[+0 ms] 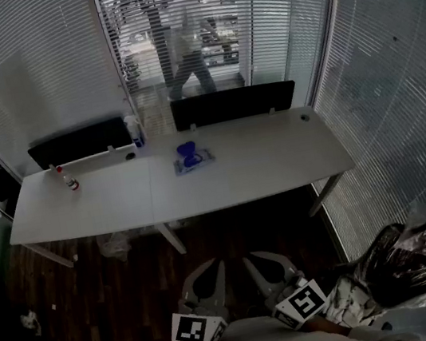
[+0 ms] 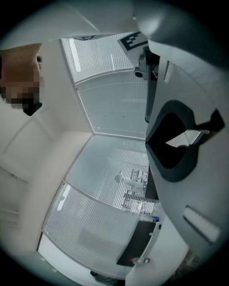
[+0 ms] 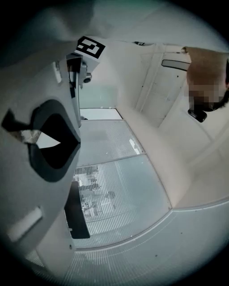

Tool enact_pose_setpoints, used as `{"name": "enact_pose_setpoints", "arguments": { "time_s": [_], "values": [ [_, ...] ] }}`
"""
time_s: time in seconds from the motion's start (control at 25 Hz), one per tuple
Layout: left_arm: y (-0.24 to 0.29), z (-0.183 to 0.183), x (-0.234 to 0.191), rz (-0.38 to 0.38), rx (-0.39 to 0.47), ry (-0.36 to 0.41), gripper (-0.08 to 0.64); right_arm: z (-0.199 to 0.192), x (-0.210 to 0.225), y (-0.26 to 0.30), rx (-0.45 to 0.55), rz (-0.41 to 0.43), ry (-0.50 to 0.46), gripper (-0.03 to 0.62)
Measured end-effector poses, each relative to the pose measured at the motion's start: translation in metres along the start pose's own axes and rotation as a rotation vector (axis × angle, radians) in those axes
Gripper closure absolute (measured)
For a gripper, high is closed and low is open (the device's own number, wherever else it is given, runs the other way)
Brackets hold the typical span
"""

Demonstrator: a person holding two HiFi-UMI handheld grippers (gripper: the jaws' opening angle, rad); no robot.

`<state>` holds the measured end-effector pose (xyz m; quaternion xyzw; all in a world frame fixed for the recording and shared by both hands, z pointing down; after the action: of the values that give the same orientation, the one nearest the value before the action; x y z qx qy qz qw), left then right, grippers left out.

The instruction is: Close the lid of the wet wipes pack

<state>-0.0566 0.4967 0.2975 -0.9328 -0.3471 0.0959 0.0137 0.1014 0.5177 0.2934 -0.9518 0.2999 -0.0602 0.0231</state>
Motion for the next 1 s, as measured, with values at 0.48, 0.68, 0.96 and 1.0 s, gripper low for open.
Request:
{"name": "enact_pose_setpoints", "arguments": {
  "time_s": [0.48,0.68,0.96,1.0],
  "values": [
    [-0.004,-0.001,-0.004,0.026,-0.016,-0.026,0.557,-0.004,-0.001,0.002,-0.008,-0.003,0.002,0.594],
    [-0.002,0.000,-0.002,0.021,-0.028,-0.032,0.557,-0.003,0.001,-0.001,0.012,0.007,0.066,0.592],
    [0.005,-0.001,0.007,0.001,-0.035,-0.016,0.557,-0.005,0.008,-0.009,0.008,0.002,0.075,0.592],
    [0.006,-0.002,0.008,-0.001,-0.035,-0.016,0.557,-0.006,0.010,-0.010,0.010,0.002,0.073,0.592]
  ]
}}
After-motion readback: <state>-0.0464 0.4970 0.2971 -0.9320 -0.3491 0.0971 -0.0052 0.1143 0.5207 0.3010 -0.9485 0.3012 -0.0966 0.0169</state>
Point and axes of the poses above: the fingertips, and each gripper's own axes: y forward along the fingers, x to its right, z out of its top, the point moved 9 cm from there along -y, backward along the fingers, and after that the axes turned 2 degrees about z, right-handed, at the moved point
